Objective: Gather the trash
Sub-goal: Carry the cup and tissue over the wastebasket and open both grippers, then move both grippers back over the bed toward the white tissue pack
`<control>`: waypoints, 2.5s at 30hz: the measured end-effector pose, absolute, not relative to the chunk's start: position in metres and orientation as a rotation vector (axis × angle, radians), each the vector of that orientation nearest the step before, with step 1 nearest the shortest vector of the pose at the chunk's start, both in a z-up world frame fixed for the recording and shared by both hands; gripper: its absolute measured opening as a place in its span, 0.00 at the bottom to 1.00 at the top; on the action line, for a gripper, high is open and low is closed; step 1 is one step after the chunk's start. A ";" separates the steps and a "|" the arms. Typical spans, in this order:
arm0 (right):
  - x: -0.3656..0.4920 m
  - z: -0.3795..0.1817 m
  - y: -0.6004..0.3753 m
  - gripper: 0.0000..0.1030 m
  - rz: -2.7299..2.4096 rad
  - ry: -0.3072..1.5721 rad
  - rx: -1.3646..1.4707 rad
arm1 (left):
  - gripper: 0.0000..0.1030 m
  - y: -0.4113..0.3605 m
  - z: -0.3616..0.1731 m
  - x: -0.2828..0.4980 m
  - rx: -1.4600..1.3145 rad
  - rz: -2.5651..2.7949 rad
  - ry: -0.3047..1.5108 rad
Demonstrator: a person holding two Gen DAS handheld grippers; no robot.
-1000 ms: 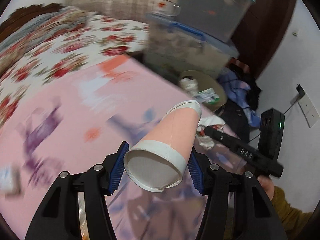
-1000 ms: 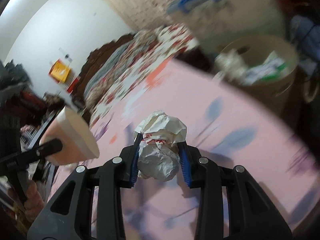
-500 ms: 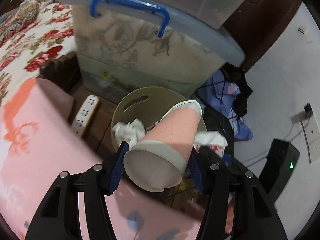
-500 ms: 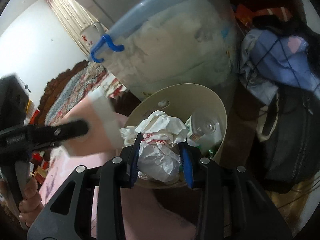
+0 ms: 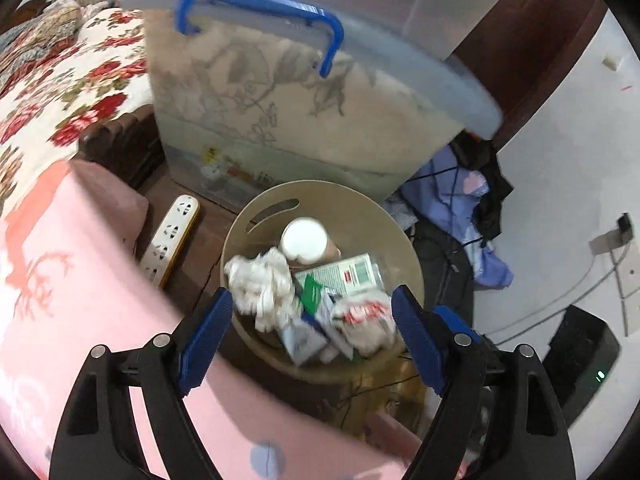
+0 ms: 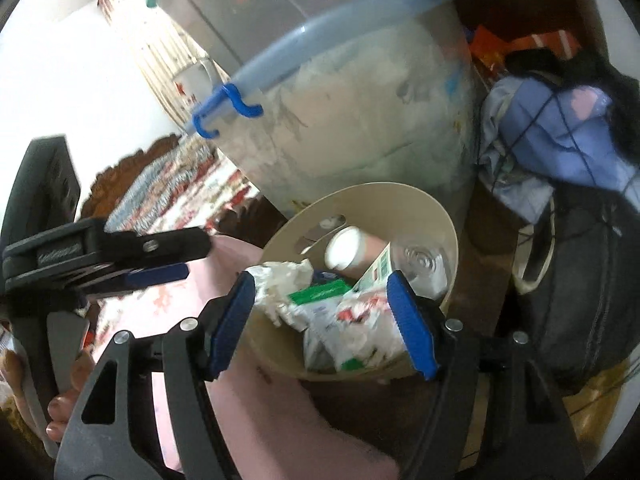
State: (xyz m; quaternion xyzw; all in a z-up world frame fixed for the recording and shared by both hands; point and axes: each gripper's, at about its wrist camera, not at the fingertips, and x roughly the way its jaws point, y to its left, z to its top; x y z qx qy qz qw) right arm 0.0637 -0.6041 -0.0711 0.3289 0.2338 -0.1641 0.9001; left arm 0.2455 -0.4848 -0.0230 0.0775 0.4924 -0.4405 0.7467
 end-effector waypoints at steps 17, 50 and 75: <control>-0.033 -0.067 -0.477 0.69 -0.236 0.438 0.829 | 0.76 -0.288 -0.015 0.106 0.184 -0.762 0.916; -0.081 -0.016 -0.372 0.80 -0.196 0.401 0.744 | 0.83 -0.155 0.018 0.024 0.173 -0.578 0.694; -0.074 -0.030 -0.366 0.82 -0.206 0.451 0.772 | 0.83 -0.149 0.008 0.027 0.174 -0.595 0.724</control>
